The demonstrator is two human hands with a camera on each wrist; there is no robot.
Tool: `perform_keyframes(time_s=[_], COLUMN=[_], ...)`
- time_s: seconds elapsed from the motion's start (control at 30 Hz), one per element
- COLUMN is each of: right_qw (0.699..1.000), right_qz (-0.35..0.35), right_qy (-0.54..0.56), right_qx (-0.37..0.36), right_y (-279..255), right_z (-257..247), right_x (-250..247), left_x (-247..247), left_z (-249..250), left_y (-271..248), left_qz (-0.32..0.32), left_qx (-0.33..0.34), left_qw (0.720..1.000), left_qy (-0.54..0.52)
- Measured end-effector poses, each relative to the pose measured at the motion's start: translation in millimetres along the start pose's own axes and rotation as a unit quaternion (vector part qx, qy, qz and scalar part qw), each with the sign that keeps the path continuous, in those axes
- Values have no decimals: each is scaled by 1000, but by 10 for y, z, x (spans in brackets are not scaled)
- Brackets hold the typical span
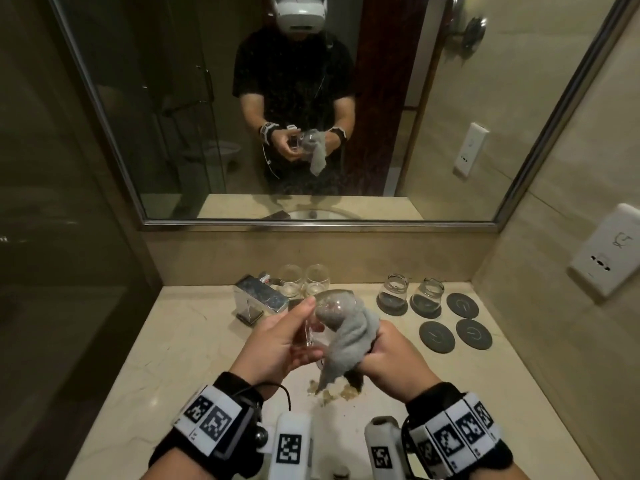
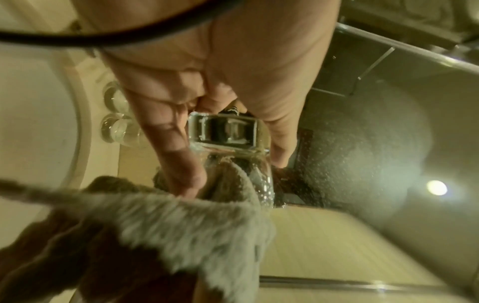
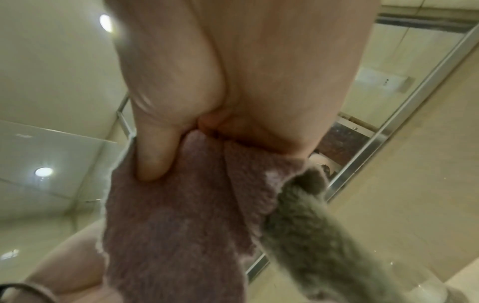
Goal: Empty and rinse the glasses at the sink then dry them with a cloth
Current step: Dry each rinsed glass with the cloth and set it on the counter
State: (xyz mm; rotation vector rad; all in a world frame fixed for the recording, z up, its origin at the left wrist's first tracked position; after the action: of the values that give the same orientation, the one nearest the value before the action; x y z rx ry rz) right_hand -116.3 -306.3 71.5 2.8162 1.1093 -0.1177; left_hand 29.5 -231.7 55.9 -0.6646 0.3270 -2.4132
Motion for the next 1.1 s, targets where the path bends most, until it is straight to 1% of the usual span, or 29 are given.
perform_keyframes(time_s=[0.07, 0.2, 0.3, 0.37, 0.43, 0.5, 0.57, 0.6, 0.67, 0.7, 0.73, 0.77, 0.83, 0.87, 0.9, 0.93, 0.97, 1.03, 1.07, 1.1], right_qw=[1000, 996, 991, 988, 987, 988, 983, 977, 957, 944, 937, 940, 958, 962, 963, 959, 947, 910, 900, 906], right_qz=[-17, -7, 4, 20, 37, 41, 49, 48, 39, 36, 38, 39, 31, 27, 26, 21, 11, 11, 18, 22], right_qy=[12, 89, 135, 155, 154, 146, 176, 205, 281, 316, 334, 326, 278, 263, 261, 278, 313, 405, 423, 411], right_qx=[10, 19, 14, 13, 11, 11, 9, 22, 62, 85, 94, 87, 62, 64, 62, 59, 64, 94, 102, 101], right_y=[0, -15, -74, -99, -88, -70, -54, -43, -27, -20, -23, -23, -50, -65, -90, -111, -117, -99, -90, -80], right_z=[10, 68, 87, 121, 171, 193, 219, 235, 299, 334, 350, 360, 358, 340, 329, 335, 330, 375, 402, 420], right_x=[-2, -96, -218, -324, -418, -481, -521, -535, -556, -571, -585, -600, -617, -621, -622, -616, -605, -608, -625, -645], left_x=[73, 245, 350, 395, 443, 500, 549, 568, 575, 580, 583, 589, 596, 580, 574, 575, 580, 606, 612, 615], left_z=[13, 31, 56, 74, 83, 68, 46, 49, 54, 50, 33, 16, -41, -65, -72, -72, -70, -72, -77, -77], left_y=[13, 26, 41, 36, 17, 10, 10, -4, -35, -55, -73, -85, -73, -59, -66, -92, -121, -185, -198, -196], left_qz=[-11, -33, -47, -57, -43, -21, -8, -6, -12, -14, -16, -18, -5, 7, 13, 13, 2, -39, -49, -48], left_qx=[19, 57, 53, 39, 33, 44, 81, 121, 207, 229, 236, 223, 151, 128, 133, 164, 202, 263, 268, 258], left_qw=[999, 988, 980, 966, 955, 959, 960, 950, 915, 901, 895, 899, 937, 948, 947, 935, 917, 881, 876, 880], left_qy=[48, 140, 188, 249, 292, 280, 266, 288, 347, 368, 377, 376, 313, 290, 291, 314, 343, 392, 399, 396])
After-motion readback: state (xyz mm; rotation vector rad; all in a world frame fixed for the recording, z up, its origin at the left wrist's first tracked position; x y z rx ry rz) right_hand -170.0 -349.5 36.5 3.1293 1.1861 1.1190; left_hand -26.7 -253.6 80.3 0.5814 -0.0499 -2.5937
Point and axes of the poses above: each hand's wrist, its own y-axis towards the middle knuckle, its own x-axis out of the palm, z = x × y, the point moved 3 cm from there along y, towards the middle knuckle, and after that the axes turned 11 degrees about z, right-handed, at the moved point
